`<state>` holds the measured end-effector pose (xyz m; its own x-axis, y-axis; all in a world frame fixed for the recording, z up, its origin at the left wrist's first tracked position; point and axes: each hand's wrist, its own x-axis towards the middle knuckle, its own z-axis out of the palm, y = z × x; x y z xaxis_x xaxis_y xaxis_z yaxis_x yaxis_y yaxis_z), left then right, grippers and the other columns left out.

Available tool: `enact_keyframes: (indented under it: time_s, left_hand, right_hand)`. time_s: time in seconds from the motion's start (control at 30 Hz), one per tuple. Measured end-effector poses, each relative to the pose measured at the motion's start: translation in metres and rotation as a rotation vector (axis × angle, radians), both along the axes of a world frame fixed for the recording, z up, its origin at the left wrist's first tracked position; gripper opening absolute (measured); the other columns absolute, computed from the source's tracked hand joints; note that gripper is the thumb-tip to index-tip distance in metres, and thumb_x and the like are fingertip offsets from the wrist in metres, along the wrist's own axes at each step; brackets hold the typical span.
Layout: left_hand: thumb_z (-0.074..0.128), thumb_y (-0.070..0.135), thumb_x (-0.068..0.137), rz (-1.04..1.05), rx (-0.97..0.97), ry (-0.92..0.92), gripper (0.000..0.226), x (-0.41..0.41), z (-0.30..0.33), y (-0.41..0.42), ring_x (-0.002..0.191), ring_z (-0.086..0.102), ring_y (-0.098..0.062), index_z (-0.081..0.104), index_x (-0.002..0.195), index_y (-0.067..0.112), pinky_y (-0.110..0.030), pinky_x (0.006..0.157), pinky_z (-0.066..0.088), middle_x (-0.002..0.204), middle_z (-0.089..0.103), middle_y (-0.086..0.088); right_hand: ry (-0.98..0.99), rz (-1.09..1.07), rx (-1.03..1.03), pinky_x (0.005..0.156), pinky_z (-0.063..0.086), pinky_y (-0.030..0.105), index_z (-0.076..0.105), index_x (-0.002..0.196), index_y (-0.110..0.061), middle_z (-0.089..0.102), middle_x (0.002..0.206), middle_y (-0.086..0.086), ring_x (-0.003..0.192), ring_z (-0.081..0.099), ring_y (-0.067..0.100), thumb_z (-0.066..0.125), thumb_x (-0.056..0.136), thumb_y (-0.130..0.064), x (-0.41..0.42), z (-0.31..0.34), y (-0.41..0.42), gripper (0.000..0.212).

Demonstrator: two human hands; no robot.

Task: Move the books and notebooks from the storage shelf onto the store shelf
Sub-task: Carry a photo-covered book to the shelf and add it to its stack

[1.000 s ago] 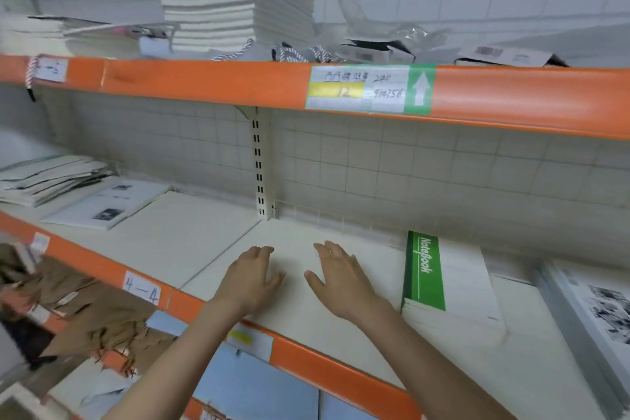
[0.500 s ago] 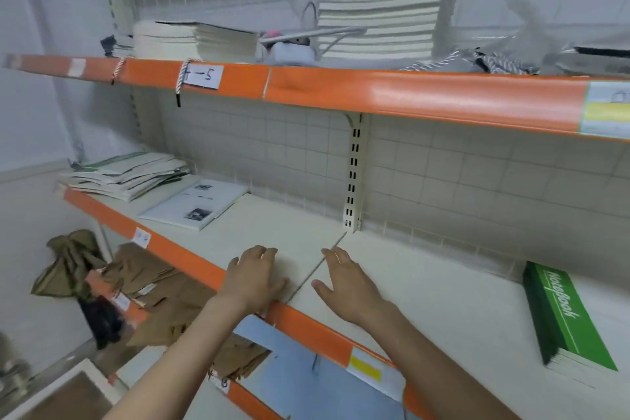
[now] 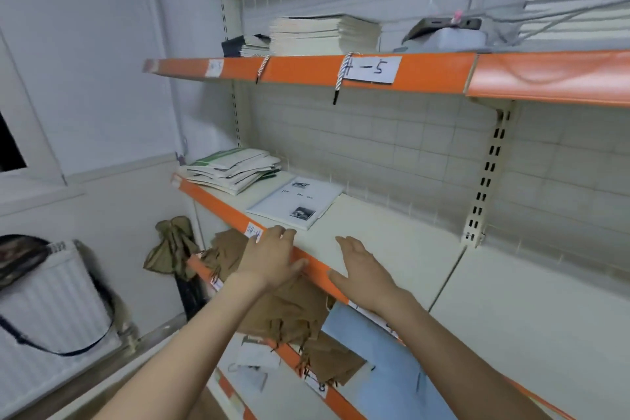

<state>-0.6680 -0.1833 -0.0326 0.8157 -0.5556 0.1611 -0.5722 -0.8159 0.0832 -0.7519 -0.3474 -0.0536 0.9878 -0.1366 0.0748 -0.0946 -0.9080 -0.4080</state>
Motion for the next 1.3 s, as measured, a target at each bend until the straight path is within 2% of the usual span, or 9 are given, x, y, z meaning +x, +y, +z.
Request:
enact_keyframes:
  time_s: [0.13, 0.33, 0.5, 0.6, 0.77, 0.97, 1.3]
  left_hand:
    - [0.047, 0.052, 0.091, 0.022, -0.009, 0.034, 0.058, 0.018, -0.003, 0.013, 0.129, 0.038, -0.024, 0.038, 0.136, 0.016, -0.044, 0.107, 0.031, 0.135, 0.044, -0.006]
    - [0.047, 0.050, 0.092, 0.014, -0.033, 0.014, 0.061, 0.051, -0.014, 0.028, 0.132, 0.036, -0.023, 0.035, 0.141, 0.016, -0.041, 0.107, 0.028, 0.138, 0.042, -0.005]
    - [0.045, 0.050, 0.093, 0.014, -0.019, 0.033, 0.061, 0.099, -0.027, 0.037, 0.135, 0.032, -0.022, 0.032, 0.143, 0.017, -0.043, 0.111, 0.027, 0.142, 0.039, -0.005]
    - [0.043, 0.045, 0.094, 0.005, -0.038, 0.037, 0.060, 0.139, -0.018, 0.030, 0.136, 0.030, -0.024, 0.027, 0.145, 0.017, -0.045, 0.111, 0.025, 0.145, 0.035, -0.006]
    - [0.043, 0.046, 0.095, -0.047, -0.017, 0.021, 0.058, 0.197, -0.004, 0.008, 0.135, 0.031, -0.024, 0.031, 0.143, 0.017, -0.043, 0.110, 0.026, 0.143, 0.036, -0.006]
    - [0.042, 0.047, 0.095, -0.091, 0.009, 0.024, 0.058, 0.242, -0.007, -0.001, 0.133, 0.032, -0.023, 0.028, 0.143, 0.017, -0.043, 0.110, 0.028, 0.142, 0.036, -0.005]
    - [0.041, 0.050, 0.095, -0.118, 0.024, 0.122, 0.064, 0.280, -0.028, -0.013, 0.131, 0.035, -0.026, 0.025, 0.143, 0.011, -0.040, 0.103, 0.034, 0.140, 0.038, -0.008]
  right_hand:
    - [-0.011, 0.010, -0.012, 0.114, 0.025, 0.037, 0.012, 0.152, -0.014, 0.013, 0.158, 0.009, 0.141, 0.026, 0.029, 0.043, 0.098, -0.040, 0.024, 0.000, 0.013, 0.068]
    - [-0.026, 0.018, -0.029, 0.111, 0.029, 0.035, 0.018, 0.149, -0.012, 0.023, 0.153, 0.009, 0.137, 0.031, 0.028, 0.041, 0.099, -0.039, 0.062, -0.002, 0.022, 0.061]
    - [-0.023, 0.030, -0.031, 0.112, 0.027, 0.034, 0.015, 0.151, -0.011, 0.019, 0.155, 0.010, 0.140, 0.028, 0.026, 0.040, 0.099, -0.038, 0.110, -0.008, 0.030, 0.064]
    - [-0.046, 0.020, -0.022, 0.112, 0.027, 0.033, 0.019, 0.149, -0.011, 0.022, 0.153, 0.008, 0.139, 0.029, 0.025, 0.042, 0.099, -0.036, 0.144, -0.008, 0.030, 0.061]
    - [-0.053, -0.018, 0.003, 0.116, 0.021, 0.031, 0.017, 0.150, -0.009, 0.018, 0.156, 0.009, 0.144, 0.021, 0.021, 0.041, 0.099, -0.035, 0.199, -0.005, 0.021, 0.062]
    - [-0.053, -0.082, 0.048, 0.110, 0.032, 0.034, 0.022, 0.149, -0.011, 0.028, 0.150, 0.009, 0.130, 0.044, 0.022, 0.044, 0.098, -0.035, 0.241, -0.006, 0.012, 0.060]
    - [-0.009, -0.170, -0.004, 0.110, 0.028, 0.030, 0.019, 0.149, -0.008, 0.024, 0.152, 0.009, 0.139, 0.030, 0.023, 0.043, 0.099, -0.033, 0.260, -0.016, 0.011, 0.061]
